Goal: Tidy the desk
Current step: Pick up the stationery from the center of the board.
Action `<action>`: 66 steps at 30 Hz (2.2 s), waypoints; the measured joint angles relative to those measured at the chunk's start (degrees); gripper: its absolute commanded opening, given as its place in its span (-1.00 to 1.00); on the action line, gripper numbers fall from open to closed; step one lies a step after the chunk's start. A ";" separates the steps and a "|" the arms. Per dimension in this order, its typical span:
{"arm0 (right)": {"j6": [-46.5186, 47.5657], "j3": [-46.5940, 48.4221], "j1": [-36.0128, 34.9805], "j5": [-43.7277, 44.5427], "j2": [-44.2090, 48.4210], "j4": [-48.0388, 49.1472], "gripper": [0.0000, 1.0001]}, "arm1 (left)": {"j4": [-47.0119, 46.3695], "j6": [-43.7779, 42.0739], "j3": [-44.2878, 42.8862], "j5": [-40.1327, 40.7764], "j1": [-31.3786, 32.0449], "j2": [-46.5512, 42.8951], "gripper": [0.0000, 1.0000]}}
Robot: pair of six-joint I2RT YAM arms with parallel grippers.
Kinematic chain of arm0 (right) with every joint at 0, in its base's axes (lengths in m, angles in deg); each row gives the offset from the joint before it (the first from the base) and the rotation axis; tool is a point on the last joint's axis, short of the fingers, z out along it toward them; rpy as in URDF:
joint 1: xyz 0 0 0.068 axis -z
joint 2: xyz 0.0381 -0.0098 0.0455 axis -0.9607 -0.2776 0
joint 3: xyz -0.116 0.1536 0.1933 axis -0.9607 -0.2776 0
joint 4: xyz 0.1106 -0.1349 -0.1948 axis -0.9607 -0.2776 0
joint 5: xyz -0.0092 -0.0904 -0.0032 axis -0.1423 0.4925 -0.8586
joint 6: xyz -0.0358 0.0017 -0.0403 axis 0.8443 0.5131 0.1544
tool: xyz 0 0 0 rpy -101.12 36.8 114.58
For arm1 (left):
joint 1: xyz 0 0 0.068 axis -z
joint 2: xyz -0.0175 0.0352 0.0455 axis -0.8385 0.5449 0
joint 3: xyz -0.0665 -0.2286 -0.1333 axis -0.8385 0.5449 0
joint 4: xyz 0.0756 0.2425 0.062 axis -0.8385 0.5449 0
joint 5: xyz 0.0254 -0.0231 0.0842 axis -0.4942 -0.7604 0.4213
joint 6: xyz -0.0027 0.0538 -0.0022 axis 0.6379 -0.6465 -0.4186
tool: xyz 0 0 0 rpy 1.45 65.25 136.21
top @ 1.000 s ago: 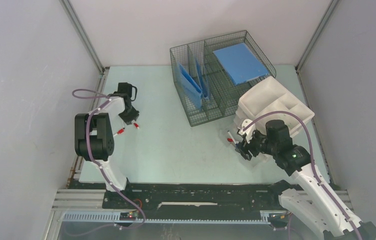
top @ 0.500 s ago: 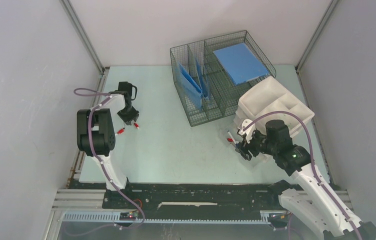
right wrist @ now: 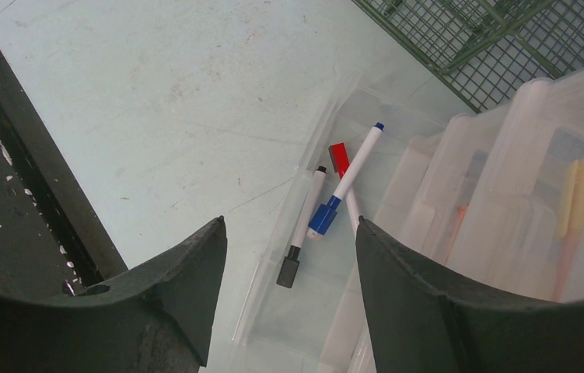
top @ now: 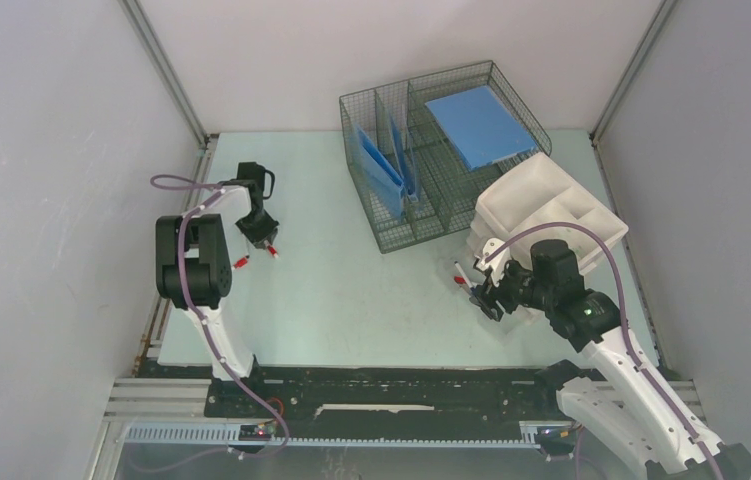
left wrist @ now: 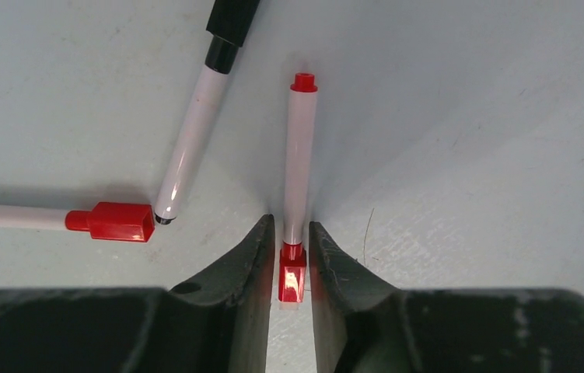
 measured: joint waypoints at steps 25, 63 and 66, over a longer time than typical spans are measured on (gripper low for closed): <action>0.02 0.00 0.02 -0.52 0.92 -0.44 0.41 | -7.74 -0.46 15.56 -5.97 -0.04 -14.49 -1.00; -0.96 2.54 5.60 -25.75 5.97 -6.40 0.48 | -77.64 2.05 65.83 -8.28 58.05 -69.46 -1.00; -2.93 2.54 6.36 -27.71 6.64 -6.27 0.50 | -79.12 -0.63 63.21 -4.31 62.90 -63.93 -1.00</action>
